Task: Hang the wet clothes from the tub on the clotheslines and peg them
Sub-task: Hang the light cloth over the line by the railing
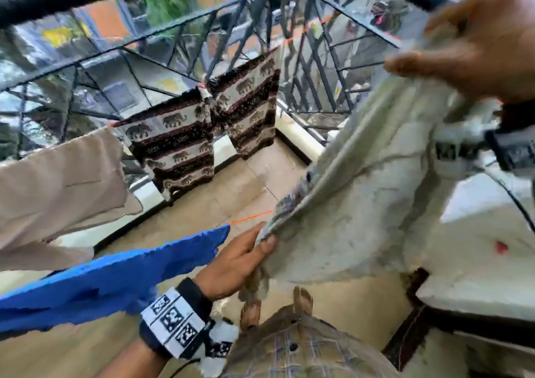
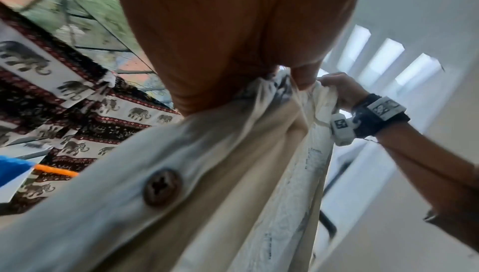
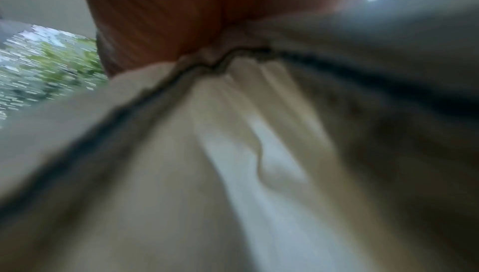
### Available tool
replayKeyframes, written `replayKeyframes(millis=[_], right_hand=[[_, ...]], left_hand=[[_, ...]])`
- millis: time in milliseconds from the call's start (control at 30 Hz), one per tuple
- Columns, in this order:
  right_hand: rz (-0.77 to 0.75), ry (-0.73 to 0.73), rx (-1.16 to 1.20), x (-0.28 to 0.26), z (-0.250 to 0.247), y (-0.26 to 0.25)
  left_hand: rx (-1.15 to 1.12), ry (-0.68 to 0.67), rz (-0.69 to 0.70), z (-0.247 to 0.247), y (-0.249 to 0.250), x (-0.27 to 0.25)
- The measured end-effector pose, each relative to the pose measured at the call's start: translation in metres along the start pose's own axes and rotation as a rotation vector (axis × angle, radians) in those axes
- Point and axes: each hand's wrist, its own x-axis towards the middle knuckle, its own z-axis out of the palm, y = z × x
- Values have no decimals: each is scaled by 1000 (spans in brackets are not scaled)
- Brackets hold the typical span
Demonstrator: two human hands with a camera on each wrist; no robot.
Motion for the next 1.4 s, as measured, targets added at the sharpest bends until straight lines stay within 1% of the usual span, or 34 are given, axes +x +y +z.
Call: replayKeyframes(millis=[67,100,167,233,267,300,333,433,500,533,567,600,667,733,767,800,867,900,933,967,1033,1067,1133,1167,1233,1333,1400], right_hand=[[-115,-6,-25,64,4,-35],[-162,-12,-59,94,18,-55],[-276,-56,-138,142,59,-102],[-396,-123,-165,167,114,-140],[-432,-191,-169,171,144,-151],[-460,-290,-179,171,181,-154],[-468,-397,-186,167,213,-151],[-442,-682,-161,140,294,-127],[-433,-829,-137,121,320,-108],[-431,-887,-122,113,325,-96],[-422,-924,-109,104,326,-83],[-413,-929,-82,97,321,-68],[-374,-849,-1,82,307,-32],[-262,-710,102,62,290,16],[-183,-617,147,50,283,44],[-92,-513,210,35,276,76],[142,-276,333,0,264,133],[264,-170,350,-19,257,159],[363,-89,352,-38,253,183],[466,-38,344,-58,247,203],[662,15,372,-92,250,239],[753,34,427,-107,255,254],[922,64,612,-124,270,276],[982,51,700,-126,277,278],[1063,22,844,-124,285,280],[1158,70,1032,-109,295,280],[1211,77,1136,-101,299,283]], left_hand=[[-132,183,-43,-1,8,2],[-205,270,-57,-3,7,3],[-360,488,-91,-2,-5,5],[-596,675,-106,1,-27,6],[-689,742,-126,5,-39,6],[-728,802,-170,10,-50,4],[-719,838,-222,15,-61,4],[-658,855,-334,30,-92,5],[-655,836,-395,34,-107,7],[-661,829,-412,36,-116,8],[-659,828,-427,38,-121,7],[-647,833,-439,39,-129,8],[-632,844,-454,42,-132,9],[-618,860,-472,43,-133,9],[-620,873,-483,43,-132,9],[-610,885,-500,42,-137,9],[-567,901,-539,38,-142,6],[-553,901,-546,36,-145,6],[-545,898,-561,33,-151,6],[-537,892,-577,33,-153,7],[-487,913,-569,28,-155,12],[-455,923,-564,26,-154,18],[-373,934,-553,19,-151,26],[-341,930,-549,14,-148,28],[-309,914,-552,8,-142,32],[-323,914,-573,7,-131,41],[-340,927,-531,8,-123,47]])
